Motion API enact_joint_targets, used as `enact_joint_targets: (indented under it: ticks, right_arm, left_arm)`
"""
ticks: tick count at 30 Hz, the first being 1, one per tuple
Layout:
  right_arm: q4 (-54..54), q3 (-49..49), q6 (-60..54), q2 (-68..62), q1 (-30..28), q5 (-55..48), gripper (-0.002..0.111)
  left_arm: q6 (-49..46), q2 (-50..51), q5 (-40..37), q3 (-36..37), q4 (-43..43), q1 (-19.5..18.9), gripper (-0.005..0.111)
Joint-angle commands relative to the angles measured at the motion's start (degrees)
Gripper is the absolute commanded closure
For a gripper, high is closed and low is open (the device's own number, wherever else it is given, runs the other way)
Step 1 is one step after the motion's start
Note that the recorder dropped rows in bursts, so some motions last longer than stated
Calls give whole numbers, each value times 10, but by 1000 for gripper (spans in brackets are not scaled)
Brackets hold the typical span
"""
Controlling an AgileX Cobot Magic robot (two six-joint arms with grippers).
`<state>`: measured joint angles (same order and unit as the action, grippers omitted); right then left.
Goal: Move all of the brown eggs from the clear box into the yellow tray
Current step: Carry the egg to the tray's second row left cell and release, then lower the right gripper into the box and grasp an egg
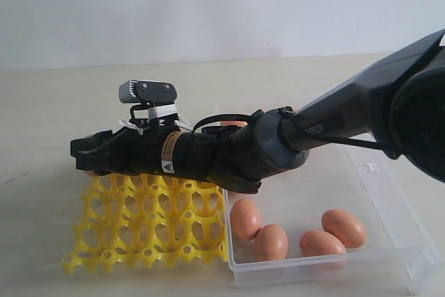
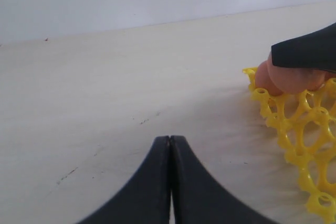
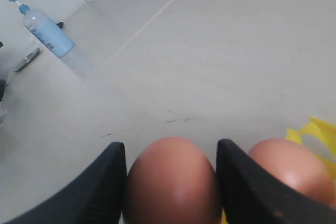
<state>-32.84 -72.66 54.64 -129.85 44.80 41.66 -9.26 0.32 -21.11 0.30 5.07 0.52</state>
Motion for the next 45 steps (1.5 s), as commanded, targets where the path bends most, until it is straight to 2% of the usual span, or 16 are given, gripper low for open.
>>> enact_joint_targets:
  ticks: [1,22,26,29,32,36,41,45]
  right_arm:
    - [12,-4,-1,-1,1,-4,73]
    - [33,-4,9,-1,0,-25,49]
    - [24,-4,9,2,0,-25,50]
    - [-7,-3,17,32,0,-39,62]
    - [-48,-3,35,99,0,-119,81]
    - [-85,-3,28,220,0,-367,109]
    - [6,-3,-139,320,-27,-706,108]
    - [142,-3,-306,335,-65,-844,108]
  left_arm:
    - [3,-3,4,-3,2,1,107]
    - [3,-3,4,-3,2,1,107]
    - [3,-3,4,-3,2,1,107]
    - [3,-3,4,-3,2,1,107]
    - [3,-3,4,-3,2,1,107]
    - [3,-3,4,-3,2,1,107]
    - [3,-3,4,-3,2,1,107]
    - [3,-3,4,-3,2,1,107]
